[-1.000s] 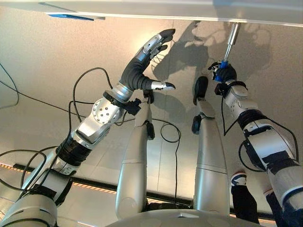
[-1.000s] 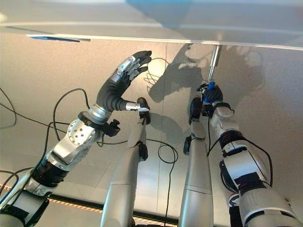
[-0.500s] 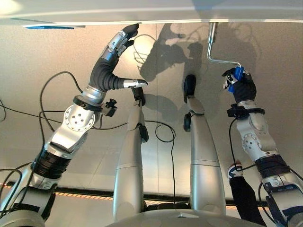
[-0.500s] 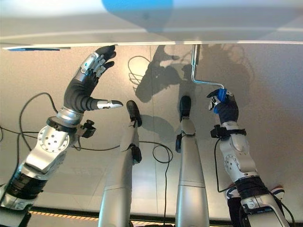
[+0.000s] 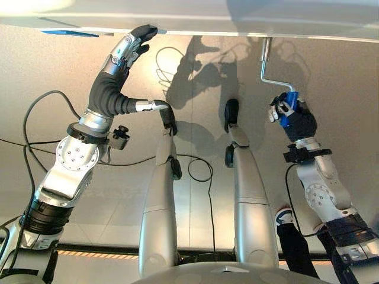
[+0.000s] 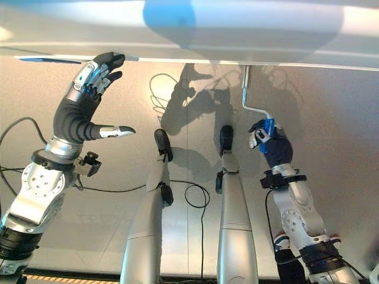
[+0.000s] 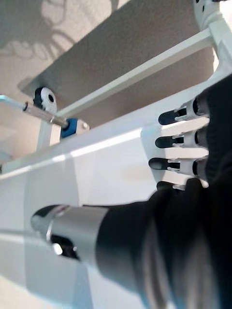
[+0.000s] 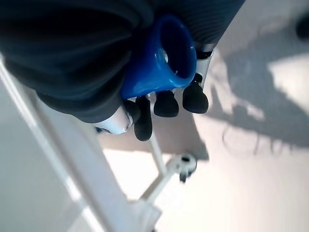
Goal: Raise the hospital bed
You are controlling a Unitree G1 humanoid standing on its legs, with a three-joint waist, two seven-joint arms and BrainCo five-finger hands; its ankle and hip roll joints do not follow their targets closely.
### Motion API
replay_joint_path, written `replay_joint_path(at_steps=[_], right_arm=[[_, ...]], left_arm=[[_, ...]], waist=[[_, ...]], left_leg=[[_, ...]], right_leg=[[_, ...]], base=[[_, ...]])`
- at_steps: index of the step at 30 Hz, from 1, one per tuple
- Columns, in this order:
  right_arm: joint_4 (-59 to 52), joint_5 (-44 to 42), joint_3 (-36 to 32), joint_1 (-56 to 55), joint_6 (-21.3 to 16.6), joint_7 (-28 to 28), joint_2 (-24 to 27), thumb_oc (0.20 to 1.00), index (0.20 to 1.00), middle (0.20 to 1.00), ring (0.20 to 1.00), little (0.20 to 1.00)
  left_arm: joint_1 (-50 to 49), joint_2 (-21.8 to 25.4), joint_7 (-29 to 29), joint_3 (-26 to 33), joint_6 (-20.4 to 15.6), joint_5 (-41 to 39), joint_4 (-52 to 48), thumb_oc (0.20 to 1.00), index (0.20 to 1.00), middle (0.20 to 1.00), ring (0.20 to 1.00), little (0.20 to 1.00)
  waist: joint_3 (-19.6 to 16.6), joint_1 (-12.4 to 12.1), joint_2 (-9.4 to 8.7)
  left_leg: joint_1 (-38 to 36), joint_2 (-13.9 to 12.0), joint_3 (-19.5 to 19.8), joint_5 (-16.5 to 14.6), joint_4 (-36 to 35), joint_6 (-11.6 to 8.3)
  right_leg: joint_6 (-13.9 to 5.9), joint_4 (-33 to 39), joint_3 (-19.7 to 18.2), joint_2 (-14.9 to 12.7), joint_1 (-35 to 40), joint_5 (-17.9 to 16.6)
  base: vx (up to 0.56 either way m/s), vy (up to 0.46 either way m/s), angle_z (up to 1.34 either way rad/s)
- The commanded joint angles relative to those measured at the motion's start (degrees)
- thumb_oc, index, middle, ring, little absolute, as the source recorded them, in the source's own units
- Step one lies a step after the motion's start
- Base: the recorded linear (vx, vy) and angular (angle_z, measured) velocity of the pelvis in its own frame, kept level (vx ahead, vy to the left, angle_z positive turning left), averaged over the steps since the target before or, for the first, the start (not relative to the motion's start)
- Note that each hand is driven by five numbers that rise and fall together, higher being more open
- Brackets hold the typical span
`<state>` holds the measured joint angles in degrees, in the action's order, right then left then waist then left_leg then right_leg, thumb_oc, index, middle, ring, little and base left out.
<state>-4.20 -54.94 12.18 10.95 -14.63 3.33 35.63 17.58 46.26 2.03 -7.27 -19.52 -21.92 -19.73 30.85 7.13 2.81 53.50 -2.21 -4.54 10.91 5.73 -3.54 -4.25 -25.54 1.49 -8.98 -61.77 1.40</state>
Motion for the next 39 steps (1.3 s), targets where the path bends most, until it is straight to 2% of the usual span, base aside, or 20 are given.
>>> replay_joint_path(at_steps=[1, 5, 11, 15, 20, 21, 22, 23, 24, 25, 26, 27, 28, 29, 32, 34, 35, 39], right_arm=[[-10.59, -0.6, 2.06, 5.56, -4.91, 8.22, 3.58, 0.2, 0.2, 0.2, 0.2, 0.2], [-9.47, 0.83, 10.96, 14.02, -3.45, 8.49, 1.77, 0.2, 0.2, 0.2, 0.2, 0.2], [-11.52, 2.34, 17.06, 21.13, -3.17, 8.02, -2.88, 0.2, 0.2, 0.2, 0.2, 0.2], [-9.06, 5.54, 19.19, 23.36, -2.6, 6.5, -3.66, 0.2, 0.2, 0.2, 0.2, 0.2], [11.53, 15.96, 24.55, 31.53, 0.3, 1.13, -8.59, 0.2, 0.2, 0.2, 0.2, 0.2], [11.65, 15.97, 24.59, 31.61, 0.24, 1.14, -8.65, 0.2, 0.2, 0.2, 0.2, 0.2], [22.78, 20.37, 24.96, 35.28, 1.47, -1.11, -11.51, 0.2, 0.2, 0.2, 0.2, 0.2], [22.95, 20.37, 24.99, 35.38, 1.38, -1.08, -11.61, 0.2, 0.2, 0.2, 0.2, 0.2], [34.9, 24.47, 24.74, 39.37, 2.36, -3.46, -14.93, 0.2, 0.2, 0.2, 0.2, 0.2], [35.06, 24.47, 24.76, 39.47, 2.27, -3.43, -15.04, 0.2, 0.2, 0.2, 0.2, 0.2], [42.12, 24.3, 24.22, 41.23, 2.97, -4.37, -16.58, 0.2, 0.2, 0.2, 0.2, 0.2], [47.43, 25.79, 24.3, 43.37, 3.97, -5.16, -16.89, 0.2, 0.2, 0.2, 0.2, 0.2], [47.51, 25.79, 24.28, 43.43, 3.93, -5.13, -16.91, 0.2, 0.2, 0.2, 0.2, 0.2], [53.41, 23.85, 22.44, 44.16, 4.36, -5.71, -16.79, 0.2, 0.2, 0.2, 0.2, 0.2], [60.5, 21.37, 20.29, 45.33, 4.42, -5.57, -16.49, 0.2, 0.2, 0.2, 0.2, 0.2], [60.6, 21.34, 20.25, 45.4, 4.37, -5.5, -16.47, 0.2, 0.2, 0.2, 0.2, 0.2], [66.64, 20.82, 18.95, 46.87, 5.27, -4.66, -15.18, 0.2, 0.2, 0.2, 0.2, 0.2], [70.78, 21.2, 18.05, 47.91, 5.89, -4.38, -13.15, 0.2, 0.2, 0.2, 0.2, 0.2]], left_arm=[[0.65, 0.54, -2.21, -1.13, -4.14, -4.56, -5.71, 1.0, 1.0, 1.0, 1.0, 1.0], [3.07, -0.22, -2.17, -4.51, -3.84, -5.27, -5.14, 1.0, 1.0, 1.0, 1.0, 1.0], [3.88, -0.02, -1.16, -5.58, -3.99, -5.15, -5.62, 1.0, 1.0, 1.0, 1.0, 1.0], [3.65, -0.79, -1.33, -6.12, -3.91, -5.7, -5.32, 1.0, 1.0, 1.0, 1.0, 1.0], [7.61, -3.31, -0.43, -9.63, -3.76, -5.42, -3.68, 1.0, 1.0, 1.0, 1.0, 1.0], [7.64, -3.29, -0.43, -9.62, -3.77, -5.42, -3.65, 1.0, 1.0, 1.0, 1.0, 1.0], [8.0, -3.73, -0.47, -9.96, -3.76, -6.22, -4.17, 1.0, 1.0, 1.0, 1.0, 1.0], [7.99, -3.68, -0.47, -9.92, -3.75, -6.23, -4.18, 1.0, 1.0, 1.0, 1.0, 1.0], [7.69, -3.78, -1.16, -10.41, -3.99, -8.54, -5.05, 1.0, 1.0, 1.0, 1.0, 1.0], [7.68, -3.73, -1.18, -10.37, -3.99, -8.57, -5.05, 1.0, 1.0, 1.0, 1.0, 1.0], [8.2, -4.0, -1.69, -11.48, -3.96, -9.85, -4.97, 1.0, 1.0, 1.0, 1.0, 1.0], [9.06, -4.0, -2.04, -12.84, -3.86, -10.61, -4.94, 1.0, 1.0, 1.0, 1.0, 1.0], [9.11, -3.99, -2.05, -12.86, -3.88, -10.61, -4.91, 1.0, 1.0, 1.0, 1.0, 1.0], [10.28, -4.36, -2.43, -14.45, -3.36, -11.06, -4.82, 1.0, 1.0, 1.0, 1.0, 1.0], [12.06, -4.47, -2.87, -15.81, -3.61, -12.32, -4.61, 1.0, 1.0, 1.0, 1.0, 1.0], [12.16, -4.48, -2.89, -15.87, -3.64, -12.34, -4.55, 1.0, 1.0, 1.0, 1.0, 1.0], [13.05, -4.96, -3.5, -16.79, -3.5, -13.08, -4.24, 1.0, 1.0, 1.0, 1.0, 1.0], [13.1, -5.51, -3.55, -17.19, -3.28, -13.22, -3.52, 1.0, 1.0, 1.0, 1.0, 1.0]], waist=[[-1.06, -0.04, -1.13], [-1.06, -1.12, -0.32], [-1.06, -2.36, 0.35], [-1.06, -2.8, 0.52], [-1.06, -4.18, 1.54], [-1.06, -4.17, 1.53], [-1.06, -5.15, 2.42], [-1.06, -5.13, 2.39], [-1.06, -6.18, 3.11], [-1.06, -6.16, 3.07], [-1.06, -6.63, 3.36], [-1.06, -6.92, 3.42], [-1.06, -6.94, 3.42], [-1.06, -7.0, 3.52], [-1.06, -7.28, 4.01], [-1.06, -7.32, 4.03], [-1.06, -7.67, 4.66], [-1.06, -7.77, 5.07]], left_leg=[[-2.18, -0.73, -0.16, -7.51, 8.41, -1.48], [-2.47, -0.41, 0.09, -7.32, 8.23, -1.43], [-2.82, -0.12, 0.29, -7.17, 7.84, -1.53], [-2.93, 0.02, 0.38, -7.23, 7.92, -1.41], [-2.74, 0.31, 0.56, -7.31, 8.2, -1.19], [-2.71, 0.3, 0.57, -7.32, 8.21, -1.19], [-2.56, 0.47, 0.69, -7.35, 8.39, -1.15], [-2.52, 0.46, 0.71, -7.37, 8.42, -1.16], [-2.44, 0.55, 0.78, -7.42, 8.49, -1.08], [-2.41, 0.54, 0.78, -7.43, 8.5, -1.08], [-2.21, 0.61, 0.79, -7.44, 8.6, -1.03], [-1.96, 0.63, 0.83, -7.42, 8.68, -1.03], [-1.92, 0.62, 0.84, -7.43, 8.69, -1.03], [-1.49, 0.67, 0.99, -7.41, 8.79, -0.99], [-1.17, 0.83, 1.2, -7.39, 8.86, -0.96], [-1.13, 0.82, 1.22, -7.4, 8.89, -0.96], [-0.92, 0.98, 1.18, -7.57, 9.07, -0.76], [-0.53, 1.06, 1.02, -7.85, 9.33, -0.66]], right_leg=[[-5.38, 10.45, 1.11, 1.99, 6.05, -7.75], [-5.3, 10.57, 1.56, 1.72, 6.5, -7.81], [-5.42, 10.9, 1.96, 1.25, 6.96, -7.92], [-5.41, 10.89, 2.07, 1.08, 7.21, -8.03], [-5.44, 11.47, 2.07, 0.51, 7.59, -8.28], [-5.44, 11.48, 2.08, 0.52, 7.57, -8.29], [-5.38, 11.53, 2.14, 0.4, 7.66, -8.26], [-5.37, 11.54, 2.15, 0.42, 7.65, -8.27], [-5.35, 11.6, 2.19, 0.37, 7.65, -8.31], [-5.34, 11.61, 2.19, 0.38, 7.63, -8.32], [-5.32, 11.58, 2.16, 0.37, 7.45, -8.35], [-5.28, 11.48, 2.32, 0.33, 7.2, -8.33], [-5.28, 11.47, 2.33, 0.33, 7.17, -8.33], [-5.29, 11.4, 2.42, 0.23, 6.95, -8.2], [-5.35, 10.99, 2.45, 0.21, 6.52, -7.97], [-5.35, 10.97, 2.47, 0.21, 6.48, -7.97], [-5.33, 10.82, 2.46, 0.11, 6.27, -7.75], [-5.32, 10.56, 2.41, 0.15, 5.72, -7.57]], base=[[0.0, 0.0, 0.0], [0.0, 0.0, 0.0], [0.0, 0.014, -0.01], [0.0, 0.011, -0.01], [0.0, 0.02, 0.01], [0.0, 0.0, 0.0], [0.0, 0.0, 0.0], [-0.01, 0.036, 0.01], [0.0, 0.0, 0.0], [0.0, 0.0, 0.0], [0.0, 0.017, 0.03], [0.0, 0.017, 0.03], [0.01, 0.011, 0.04], [0.01, 0.005, 0.03], [0.0, 0.005, 0.03], [0.0, 0.0, 0.0], [0.0, 0.0, 0.0], [0.0, 0.009, 0.01]])
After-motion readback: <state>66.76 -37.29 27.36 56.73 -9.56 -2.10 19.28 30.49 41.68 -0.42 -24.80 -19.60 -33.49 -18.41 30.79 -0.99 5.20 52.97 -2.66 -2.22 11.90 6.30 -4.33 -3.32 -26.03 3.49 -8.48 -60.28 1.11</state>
